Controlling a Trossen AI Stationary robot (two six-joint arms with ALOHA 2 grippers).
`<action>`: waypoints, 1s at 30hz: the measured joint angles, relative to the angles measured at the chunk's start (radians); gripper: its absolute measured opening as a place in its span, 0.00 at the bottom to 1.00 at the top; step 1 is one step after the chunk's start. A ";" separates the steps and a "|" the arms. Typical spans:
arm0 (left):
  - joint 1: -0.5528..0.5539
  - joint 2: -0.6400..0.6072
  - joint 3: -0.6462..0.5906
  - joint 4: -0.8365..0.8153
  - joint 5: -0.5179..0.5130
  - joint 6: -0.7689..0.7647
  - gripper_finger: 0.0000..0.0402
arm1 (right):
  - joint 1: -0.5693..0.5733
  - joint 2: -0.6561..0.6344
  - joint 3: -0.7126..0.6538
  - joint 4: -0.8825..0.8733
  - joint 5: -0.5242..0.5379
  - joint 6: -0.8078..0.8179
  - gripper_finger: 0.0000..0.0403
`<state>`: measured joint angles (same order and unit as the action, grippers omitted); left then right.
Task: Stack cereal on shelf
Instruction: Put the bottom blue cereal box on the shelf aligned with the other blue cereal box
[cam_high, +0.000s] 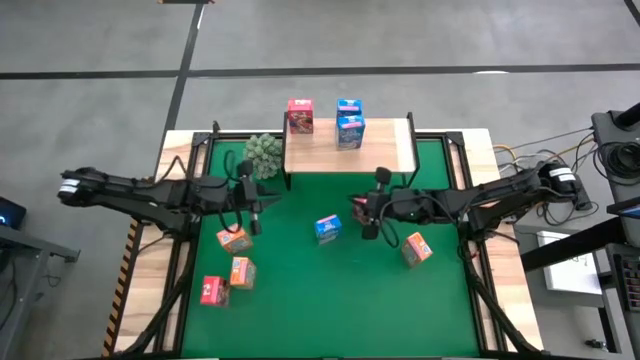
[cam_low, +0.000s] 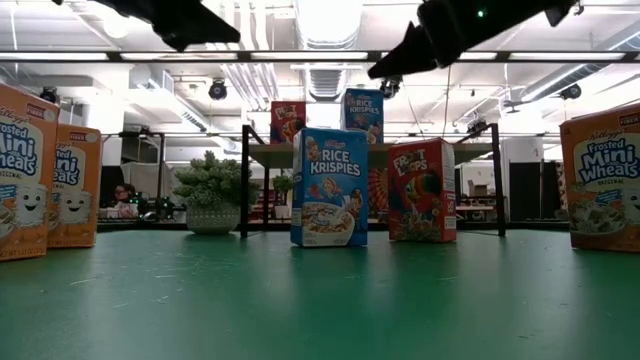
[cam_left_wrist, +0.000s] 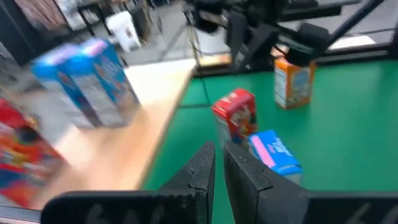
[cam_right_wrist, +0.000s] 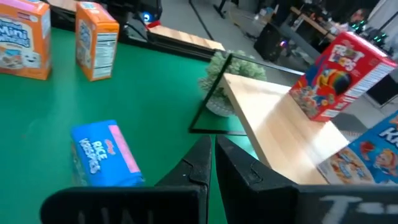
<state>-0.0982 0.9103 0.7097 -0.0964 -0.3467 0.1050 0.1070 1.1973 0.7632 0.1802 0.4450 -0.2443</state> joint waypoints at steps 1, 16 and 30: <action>0.000 0.018 0.000 0.000 0.009 -0.018 0.04 | 0.000 -0.001 -0.010 0.013 0.002 -0.002 0.03; 0.000 0.176 -0.002 0.140 0.044 -0.095 0.04 | -0.002 -0.012 -0.063 -0.077 0.007 0.139 0.03; 0.027 0.305 -0.002 0.464 0.042 0.039 0.04 | -0.131 -0.083 -0.048 -0.069 0.171 -0.070 0.03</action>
<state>-0.0711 1.2149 0.7082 0.3678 -0.3050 0.1441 -0.0237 1.1139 0.7155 0.1115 0.6159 -0.3144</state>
